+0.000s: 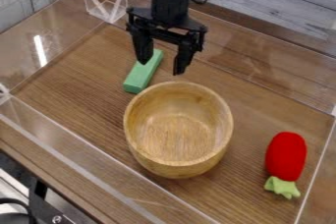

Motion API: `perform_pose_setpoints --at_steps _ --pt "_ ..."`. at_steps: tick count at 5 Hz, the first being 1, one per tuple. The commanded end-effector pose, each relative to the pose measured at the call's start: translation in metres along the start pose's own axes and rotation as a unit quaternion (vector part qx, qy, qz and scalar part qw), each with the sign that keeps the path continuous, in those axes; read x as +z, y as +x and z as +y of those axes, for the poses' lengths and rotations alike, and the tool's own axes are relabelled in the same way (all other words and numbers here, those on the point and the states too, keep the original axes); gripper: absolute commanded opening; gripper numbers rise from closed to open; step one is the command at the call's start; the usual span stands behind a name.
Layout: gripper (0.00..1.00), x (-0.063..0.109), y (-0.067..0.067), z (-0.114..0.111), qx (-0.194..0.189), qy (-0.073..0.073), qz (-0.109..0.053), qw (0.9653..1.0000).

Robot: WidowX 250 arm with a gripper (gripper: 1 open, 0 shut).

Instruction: Put the green block in the brown bowl

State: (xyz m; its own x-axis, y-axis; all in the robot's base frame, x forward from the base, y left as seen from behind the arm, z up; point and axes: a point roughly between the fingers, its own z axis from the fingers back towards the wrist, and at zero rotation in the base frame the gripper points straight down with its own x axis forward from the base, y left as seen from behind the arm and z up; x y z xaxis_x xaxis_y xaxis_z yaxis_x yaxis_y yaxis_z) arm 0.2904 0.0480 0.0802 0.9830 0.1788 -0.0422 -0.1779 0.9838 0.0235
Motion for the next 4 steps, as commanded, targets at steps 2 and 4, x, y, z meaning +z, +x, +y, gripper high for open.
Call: perform_pose_setpoints --at_steps 2,4 --pt "1.00 0.008 0.009 0.031 -0.074 0.007 -0.039 0.9964" --pt "1.00 0.000 0.008 0.045 -0.071 0.001 -0.043 0.9966"
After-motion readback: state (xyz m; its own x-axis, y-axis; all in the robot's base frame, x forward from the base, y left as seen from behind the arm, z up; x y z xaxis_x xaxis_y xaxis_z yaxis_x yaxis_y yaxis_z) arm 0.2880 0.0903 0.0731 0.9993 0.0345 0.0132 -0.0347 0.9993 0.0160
